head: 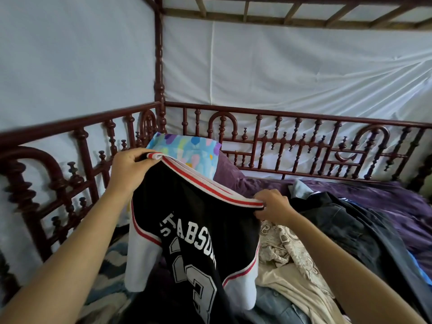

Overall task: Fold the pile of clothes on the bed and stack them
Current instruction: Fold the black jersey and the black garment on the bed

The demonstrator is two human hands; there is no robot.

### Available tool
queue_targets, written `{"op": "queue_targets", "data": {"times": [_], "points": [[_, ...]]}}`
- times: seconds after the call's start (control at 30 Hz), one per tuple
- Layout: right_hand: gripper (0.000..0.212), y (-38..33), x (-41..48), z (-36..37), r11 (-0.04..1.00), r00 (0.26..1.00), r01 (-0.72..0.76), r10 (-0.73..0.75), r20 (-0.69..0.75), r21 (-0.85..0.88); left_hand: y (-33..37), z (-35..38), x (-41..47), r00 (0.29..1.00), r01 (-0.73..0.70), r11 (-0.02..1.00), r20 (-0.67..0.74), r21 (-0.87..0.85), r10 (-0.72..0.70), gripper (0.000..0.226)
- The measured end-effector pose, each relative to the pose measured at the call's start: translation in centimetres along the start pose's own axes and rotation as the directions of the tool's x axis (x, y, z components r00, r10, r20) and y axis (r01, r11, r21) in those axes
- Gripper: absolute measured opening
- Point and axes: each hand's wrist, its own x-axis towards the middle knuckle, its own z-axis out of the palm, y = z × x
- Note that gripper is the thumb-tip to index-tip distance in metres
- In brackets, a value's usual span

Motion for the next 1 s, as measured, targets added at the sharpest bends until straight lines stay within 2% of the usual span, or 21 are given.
{"op": "queue_targets", "data": {"times": [0.1, 0.13, 0.23, 0.3, 0.37, 0.47, 0.53, 0.6, 0.73, 0.9, 1.0], "points": [[0.01, 1.3, -0.6, -2.6, 0.934, 0.991, -0.082, 0.113, -0.071, 0.347, -0.4, 0.3, 0.6, 1.0, 0.006, 1.0, -0.014, -0.005, -0.007, 0.014], [0.016, 1.5, -1.0, -3.6, 0.907, 0.986, -0.09, 0.139, -0.091, 0.411, -0.3, 0.6, 0.8, 1.0, 0.006, 1.0, -0.007, -0.016, -0.006, 0.014], [0.023, 2.5, -2.1, -6.3, 0.839, 0.957, -0.074, 0.211, -0.198, 0.539, -0.2, 2.0, 1.2, 1.0, -0.004, 1.0, 0.014, -0.028, 0.004, 0.016], [0.026, 3.5, -3.0, -7.9, 0.776, 0.912, -0.042, 0.287, -0.293, 0.629, 0.0, 3.5, 1.7, 0.999, -0.001, 0.999, 0.054, -0.054, 0.004, 0.015], [0.037, 4.3, -3.7, -9.1, 0.727, 0.895, -0.015, 0.317, -0.315, 0.687, 0.0, 4.8, 1.9, 0.998, 0.022, 0.995, 0.055, -0.094, -0.016, 0.011], [0.059, 6.0, -5.5, -9.9, 0.784, 0.89, -0.076, 0.332, -0.312, 0.617, 0.2, 7.5, 1.5, 0.994, 0.022, 0.993, 0.109, -0.116, -0.009, 0.011], [0.058, 7.5, -7.4, -9.3, 0.833, 0.891, -0.163, 0.355, -0.284, 0.529, 0.3, 9.5, 0.5, 0.986, 0.023, 0.994, 0.167, -0.106, -0.005, 0.013], [0.053, 9.4, -9.9, -7.8, 0.851, 0.918, -0.241, 0.355, -0.175, 0.467, 0.2, 11.6, -1.3, 0.975, 0.018, 0.997, 0.224, -0.07, -0.002, 0.014], [0.072, 13.3, -14.9, -4.9, 0.86, 0.925, -0.38, 0.363, 0.114, 0.34, 1.2, 14.8, -5.5, 0.949, 0.012, 1.0, 0.315, -0.005, -0.009, 0.012], [0.064, 18.6, -21.1, -3.2, 0.864, 0.884, -0.445, 0.382, 0.269, 0.235, 4.2, 18.8, -11.9, 0.925, 0.056, 0.998, 0.378, -0.018, -0.046, 0.015], [0.057, 22.1, -25.6, -3.3, 0.846, 0.85, -0.506, 0.457, 0.261, 0.167, 6.1, 21.5, -16.4, 0.912, 0.072, 0.997, 0.404, 0.002, -0.067, 0.009]]}}
